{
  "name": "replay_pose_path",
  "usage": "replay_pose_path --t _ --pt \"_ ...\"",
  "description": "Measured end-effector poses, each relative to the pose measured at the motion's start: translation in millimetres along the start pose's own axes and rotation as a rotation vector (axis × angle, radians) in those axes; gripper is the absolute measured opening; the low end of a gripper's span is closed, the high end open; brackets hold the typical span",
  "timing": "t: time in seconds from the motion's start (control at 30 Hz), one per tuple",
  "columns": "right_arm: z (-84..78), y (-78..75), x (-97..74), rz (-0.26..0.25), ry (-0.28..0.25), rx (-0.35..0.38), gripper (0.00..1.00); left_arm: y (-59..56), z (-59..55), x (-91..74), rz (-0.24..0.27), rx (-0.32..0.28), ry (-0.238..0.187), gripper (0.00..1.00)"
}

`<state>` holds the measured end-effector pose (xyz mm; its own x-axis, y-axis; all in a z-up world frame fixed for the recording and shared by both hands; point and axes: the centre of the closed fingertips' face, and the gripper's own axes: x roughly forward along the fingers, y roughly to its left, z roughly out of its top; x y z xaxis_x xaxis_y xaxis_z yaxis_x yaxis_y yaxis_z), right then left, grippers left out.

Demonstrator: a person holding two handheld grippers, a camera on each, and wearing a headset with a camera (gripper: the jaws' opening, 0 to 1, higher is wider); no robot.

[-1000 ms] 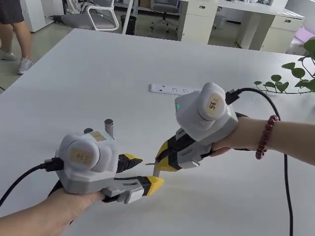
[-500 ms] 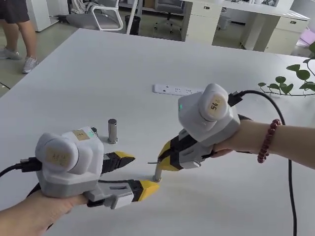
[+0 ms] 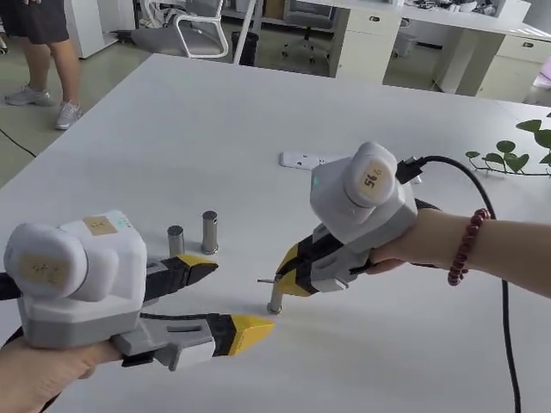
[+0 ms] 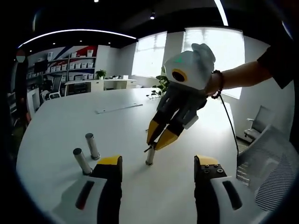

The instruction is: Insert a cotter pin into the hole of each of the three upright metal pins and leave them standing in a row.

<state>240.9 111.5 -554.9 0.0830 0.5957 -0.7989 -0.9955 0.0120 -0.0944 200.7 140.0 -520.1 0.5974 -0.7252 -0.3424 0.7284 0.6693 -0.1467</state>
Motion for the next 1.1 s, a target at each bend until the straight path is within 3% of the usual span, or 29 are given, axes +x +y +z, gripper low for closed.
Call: replay_pose_path --t 0.27,0.57,1.1 --pt "9.5 -3.6 5.5 0.000 -0.003 0.015 0.04 -1.0 -2.2 -10.6 0.006 0.003 0.007 0.68" --pt "18.3 -5.6 11.6 0.003 -0.006 0.030 0.04 -10.2 -1.3 -22.0 0.000 0.004 0.001 0.79" --pt "22.5 -9.9 21.4 0.005 0.004 0.039 0.04 -7.1 1.8 -30.1 0.019 0.015 -0.013 0.79"
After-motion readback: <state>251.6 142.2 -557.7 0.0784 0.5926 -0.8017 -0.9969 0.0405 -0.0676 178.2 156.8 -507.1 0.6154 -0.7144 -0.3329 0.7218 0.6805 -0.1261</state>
